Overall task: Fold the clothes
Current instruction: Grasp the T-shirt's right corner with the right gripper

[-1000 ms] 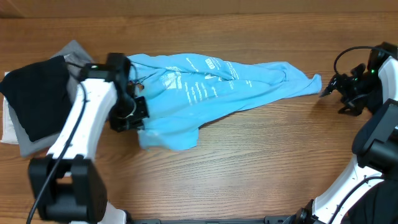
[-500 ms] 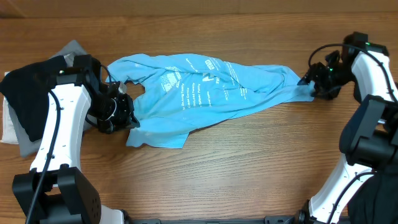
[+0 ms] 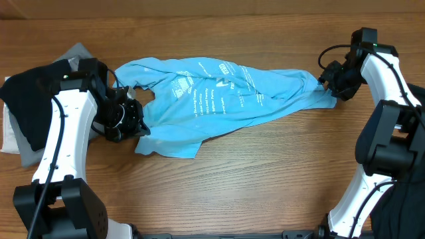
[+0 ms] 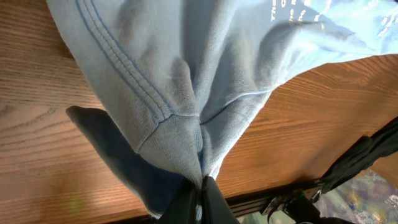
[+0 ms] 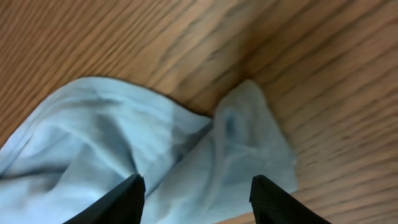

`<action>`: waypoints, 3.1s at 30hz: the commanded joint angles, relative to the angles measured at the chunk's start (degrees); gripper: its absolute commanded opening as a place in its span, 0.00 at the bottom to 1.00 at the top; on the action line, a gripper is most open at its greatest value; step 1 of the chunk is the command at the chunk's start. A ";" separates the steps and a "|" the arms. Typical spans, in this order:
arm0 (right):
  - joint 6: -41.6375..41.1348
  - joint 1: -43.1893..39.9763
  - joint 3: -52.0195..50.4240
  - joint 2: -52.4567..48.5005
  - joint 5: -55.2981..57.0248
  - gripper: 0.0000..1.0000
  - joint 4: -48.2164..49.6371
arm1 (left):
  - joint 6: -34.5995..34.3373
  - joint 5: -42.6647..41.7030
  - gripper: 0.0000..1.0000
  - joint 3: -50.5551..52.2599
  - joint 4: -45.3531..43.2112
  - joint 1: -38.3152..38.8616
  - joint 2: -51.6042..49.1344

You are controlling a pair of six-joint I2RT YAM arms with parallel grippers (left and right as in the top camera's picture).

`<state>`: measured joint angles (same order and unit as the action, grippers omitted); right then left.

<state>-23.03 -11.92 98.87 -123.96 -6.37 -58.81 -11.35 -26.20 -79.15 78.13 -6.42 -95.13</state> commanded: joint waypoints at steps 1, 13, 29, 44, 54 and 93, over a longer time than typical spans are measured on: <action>-2.75 0.02 -0.35 0.13 4.92 0.58 0.28 | 1.49 -1.11 0.04 -0.92 -0.22 -0.04 1.18; -2.75 0.31 -0.35 -3.08 4.61 0.50 0.92 | 1.49 -1.09 0.04 -0.92 -0.61 -0.04 1.18; -2.73 0.28 -0.35 -4.96 4.15 0.42 2.19 | 1.01 -1.09 0.04 -0.92 -0.85 -0.04 1.18; -2.47 0.35 4.31 -4.96 3.78 0.44 -0.35 | 0.85 -1.09 0.04 -0.92 -1.51 -0.04 1.18; -2.51 0.46 0.94 -5.07 3.74 0.43 1.77 | 0.85 -1.09 0.04 -0.92 -1.75 -0.04 1.18; -2.12 -1.31 4.96 -2.71 3.96 0.47 -3.80 | 0.85 -1.07 0.04 -0.92 -2.27 -0.04 1.18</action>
<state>-25.21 -13.72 103.81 -128.75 -2.57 -63.26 -11.38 -26.24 -79.15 76.05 -6.42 -95.13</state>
